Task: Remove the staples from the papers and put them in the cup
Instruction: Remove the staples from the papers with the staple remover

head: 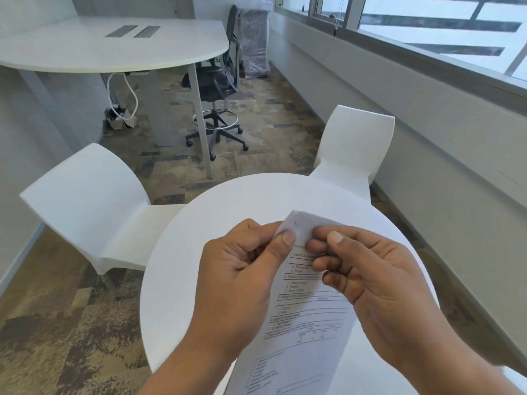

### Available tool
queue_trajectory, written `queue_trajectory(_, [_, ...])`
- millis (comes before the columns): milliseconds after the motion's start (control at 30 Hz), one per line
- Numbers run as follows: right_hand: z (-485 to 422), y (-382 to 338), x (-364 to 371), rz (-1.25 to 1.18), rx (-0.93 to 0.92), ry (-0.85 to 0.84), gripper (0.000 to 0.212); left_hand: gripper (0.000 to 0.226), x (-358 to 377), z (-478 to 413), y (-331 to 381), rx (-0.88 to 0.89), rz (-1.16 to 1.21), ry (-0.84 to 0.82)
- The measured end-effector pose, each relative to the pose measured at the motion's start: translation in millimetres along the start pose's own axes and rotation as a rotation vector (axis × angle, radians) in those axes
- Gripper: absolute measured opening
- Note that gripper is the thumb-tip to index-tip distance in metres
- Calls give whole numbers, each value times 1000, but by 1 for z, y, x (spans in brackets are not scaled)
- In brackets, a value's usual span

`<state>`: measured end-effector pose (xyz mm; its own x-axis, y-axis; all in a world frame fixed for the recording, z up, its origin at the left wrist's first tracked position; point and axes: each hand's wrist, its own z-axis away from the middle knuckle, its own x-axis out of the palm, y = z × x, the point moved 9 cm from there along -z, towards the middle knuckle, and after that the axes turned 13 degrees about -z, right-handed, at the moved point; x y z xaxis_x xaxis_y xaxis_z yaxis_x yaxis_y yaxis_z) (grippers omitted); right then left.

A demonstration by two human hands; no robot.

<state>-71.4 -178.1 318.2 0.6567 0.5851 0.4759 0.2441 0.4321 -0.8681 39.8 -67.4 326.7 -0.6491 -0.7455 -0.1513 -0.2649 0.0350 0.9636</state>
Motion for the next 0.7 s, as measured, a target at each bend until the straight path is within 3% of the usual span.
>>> queue_trajectory(267, [-5,10,0,83,-25,35,27,15,-15,-3,-4,-8,-46,53])
queue_trajectory(700, [-8,14,14,149,-149,36,24,22,-41,-12,-16,-23,75,83])
